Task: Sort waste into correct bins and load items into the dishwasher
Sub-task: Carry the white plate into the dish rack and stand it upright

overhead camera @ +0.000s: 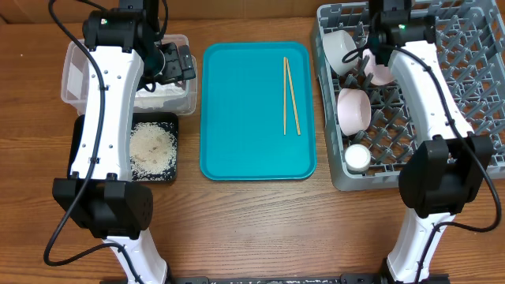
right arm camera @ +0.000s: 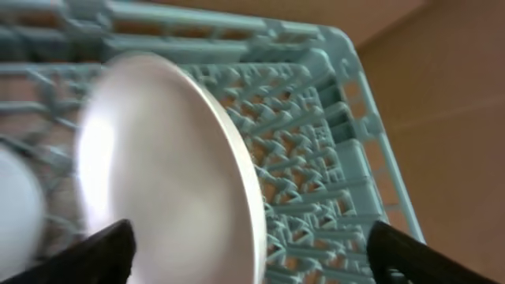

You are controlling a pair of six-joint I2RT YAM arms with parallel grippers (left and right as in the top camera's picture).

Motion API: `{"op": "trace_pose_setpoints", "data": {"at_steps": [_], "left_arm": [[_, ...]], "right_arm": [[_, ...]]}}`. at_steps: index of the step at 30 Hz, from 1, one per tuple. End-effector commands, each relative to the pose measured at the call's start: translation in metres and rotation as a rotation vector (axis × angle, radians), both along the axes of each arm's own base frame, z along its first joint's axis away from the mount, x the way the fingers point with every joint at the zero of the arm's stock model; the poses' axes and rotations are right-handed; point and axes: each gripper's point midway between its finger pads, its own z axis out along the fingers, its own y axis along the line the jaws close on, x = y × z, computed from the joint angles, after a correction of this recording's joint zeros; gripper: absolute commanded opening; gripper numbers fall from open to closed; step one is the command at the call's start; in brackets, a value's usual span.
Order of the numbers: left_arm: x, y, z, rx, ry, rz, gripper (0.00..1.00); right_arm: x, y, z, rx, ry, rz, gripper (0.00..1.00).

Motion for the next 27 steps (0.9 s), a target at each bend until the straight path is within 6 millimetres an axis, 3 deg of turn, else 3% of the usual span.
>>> {"op": "trace_pose_setpoints", "data": {"at_steps": [1,6,10,12,15,19,23,27], "left_arm": [[0.003,0.004,0.009,0.015,-0.028,-0.006,1.00],[0.003,0.004,0.009,0.015,-0.028,-0.006,1.00],[0.003,0.004,0.009,0.015,-0.028,-0.006,1.00],[0.003,0.004,0.009,0.015,-0.028,-0.006,1.00],[0.003,0.004,0.009,0.015,-0.028,-0.006,1.00],[0.003,0.004,0.009,0.015,-0.028,-0.006,1.00],[0.003,0.004,0.009,0.015,-0.028,-0.006,1.00],[0.003,0.004,0.009,0.015,-0.028,-0.006,1.00]], "right_arm": [[0.002,0.049,0.083,0.259,-0.208,0.150,1.00],[-0.015,0.132,0.129,0.668,-0.266,0.452,1.00],[-0.026,0.179,0.123,0.919,-0.188,0.565,1.00],[-0.029,0.203,0.103,1.018,-0.110,0.582,0.82],[-0.031,0.231,0.057,1.025,0.006,0.548,0.74],[-0.041,0.260,-0.020,0.892,0.168,0.446,0.70],[-0.046,0.268,-0.063,0.773,0.211,0.306,0.54],[-0.050,0.270,-0.097,0.661,0.237,0.226,0.46]]}}
